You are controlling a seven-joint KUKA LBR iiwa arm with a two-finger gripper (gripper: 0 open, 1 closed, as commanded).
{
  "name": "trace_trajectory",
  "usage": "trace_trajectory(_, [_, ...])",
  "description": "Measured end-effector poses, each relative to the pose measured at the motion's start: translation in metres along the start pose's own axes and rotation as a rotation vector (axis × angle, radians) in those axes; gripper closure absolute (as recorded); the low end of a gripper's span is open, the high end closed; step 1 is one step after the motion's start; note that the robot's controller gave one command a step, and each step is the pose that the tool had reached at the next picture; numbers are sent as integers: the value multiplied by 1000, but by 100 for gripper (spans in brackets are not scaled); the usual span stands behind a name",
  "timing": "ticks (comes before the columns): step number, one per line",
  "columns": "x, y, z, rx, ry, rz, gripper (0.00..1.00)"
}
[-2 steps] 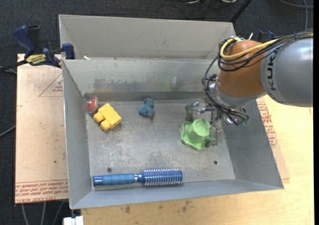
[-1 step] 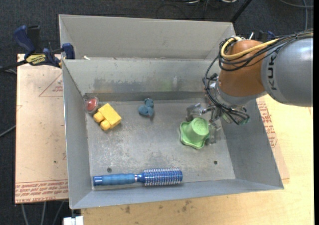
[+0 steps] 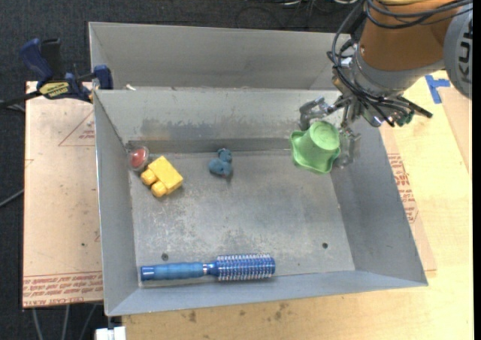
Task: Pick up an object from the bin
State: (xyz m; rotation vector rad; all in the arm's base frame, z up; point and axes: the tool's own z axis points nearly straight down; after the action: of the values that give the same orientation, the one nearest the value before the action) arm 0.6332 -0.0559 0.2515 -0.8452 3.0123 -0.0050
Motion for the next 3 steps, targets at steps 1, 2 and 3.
trace_trajectory(1, [2, 1, 5, -6, 7, 1, 100])
trace_trajectory(2, [2, 1, 6, -6, 8, 1, 100])
trace_trajectory(3, [2, 1, 6, -6, 8, 1, 100])
